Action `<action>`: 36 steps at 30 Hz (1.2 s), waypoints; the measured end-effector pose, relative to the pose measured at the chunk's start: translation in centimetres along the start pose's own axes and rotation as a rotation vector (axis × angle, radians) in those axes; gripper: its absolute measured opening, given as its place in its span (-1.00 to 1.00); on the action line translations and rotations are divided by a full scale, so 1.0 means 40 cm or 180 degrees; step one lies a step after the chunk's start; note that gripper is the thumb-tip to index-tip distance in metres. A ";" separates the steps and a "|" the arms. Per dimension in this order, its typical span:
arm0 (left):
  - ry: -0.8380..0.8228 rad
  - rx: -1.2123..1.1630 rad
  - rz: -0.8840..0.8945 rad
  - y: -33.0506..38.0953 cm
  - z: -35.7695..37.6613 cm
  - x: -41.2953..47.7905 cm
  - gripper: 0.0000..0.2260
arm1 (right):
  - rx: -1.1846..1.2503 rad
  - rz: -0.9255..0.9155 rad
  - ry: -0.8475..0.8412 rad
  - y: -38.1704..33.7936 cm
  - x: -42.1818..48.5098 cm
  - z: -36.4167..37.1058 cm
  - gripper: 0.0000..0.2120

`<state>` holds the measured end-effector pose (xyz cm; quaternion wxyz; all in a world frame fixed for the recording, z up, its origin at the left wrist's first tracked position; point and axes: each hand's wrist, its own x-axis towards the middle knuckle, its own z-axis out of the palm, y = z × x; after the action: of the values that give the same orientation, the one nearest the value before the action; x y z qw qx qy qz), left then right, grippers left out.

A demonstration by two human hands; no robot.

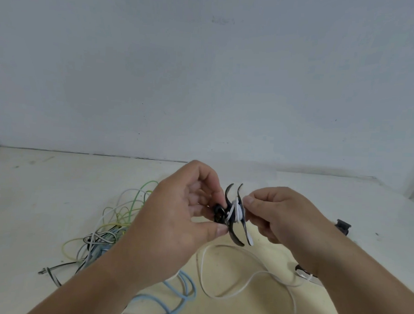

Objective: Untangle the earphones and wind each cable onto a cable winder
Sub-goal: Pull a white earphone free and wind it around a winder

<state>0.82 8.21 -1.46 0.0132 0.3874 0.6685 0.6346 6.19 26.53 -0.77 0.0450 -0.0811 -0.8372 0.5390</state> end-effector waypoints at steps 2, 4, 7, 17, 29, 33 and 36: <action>0.0168 -0.0002 0.0038 0.003 0.000 -0.001 -0.62 | -0.0052 0.0048 -0.0275 0.002 -0.004 0.004 -0.64; 0.0368 0.0031 0.0016 0.001 -0.002 0.002 -0.58 | -0.0066 0.0064 -0.0544 0.001 -0.008 0.006 -0.64; 0.0610 0.0054 -0.0063 -0.005 -0.008 0.008 -0.55 | -0.0159 0.0047 -0.0815 -0.003 -0.015 0.003 -0.64; 0.0772 0.0529 -0.0185 -0.023 -0.011 0.008 -0.59 | -0.0335 -0.0275 -0.1333 -0.005 -0.026 -0.012 -0.65; -0.0081 0.1878 0.0062 -0.028 0.006 -0.009 -0.41 | -0.1043 -0.1045 -0.0654 -0.037 -0.043 -0.002 -0.72; -0.0289 0.1379 -0.0128 -0.023 0.016 -0.013 -0.42 | -0.1182 -0.1325 0.0029 -0.035 -0.045 -0.006 -0.75; -0.0345 0.0776 -0.0257 -0.022 0.013 -0.010 -0.39 | -0.1122 -0.1355 0.0568 -0.026 -0.032 -0.014 -0.77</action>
<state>0.91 8.52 -2.51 0.0276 0.3927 0.7541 0.5258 7.44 26.39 0.44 0.2158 0.0427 -0.9089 0.3544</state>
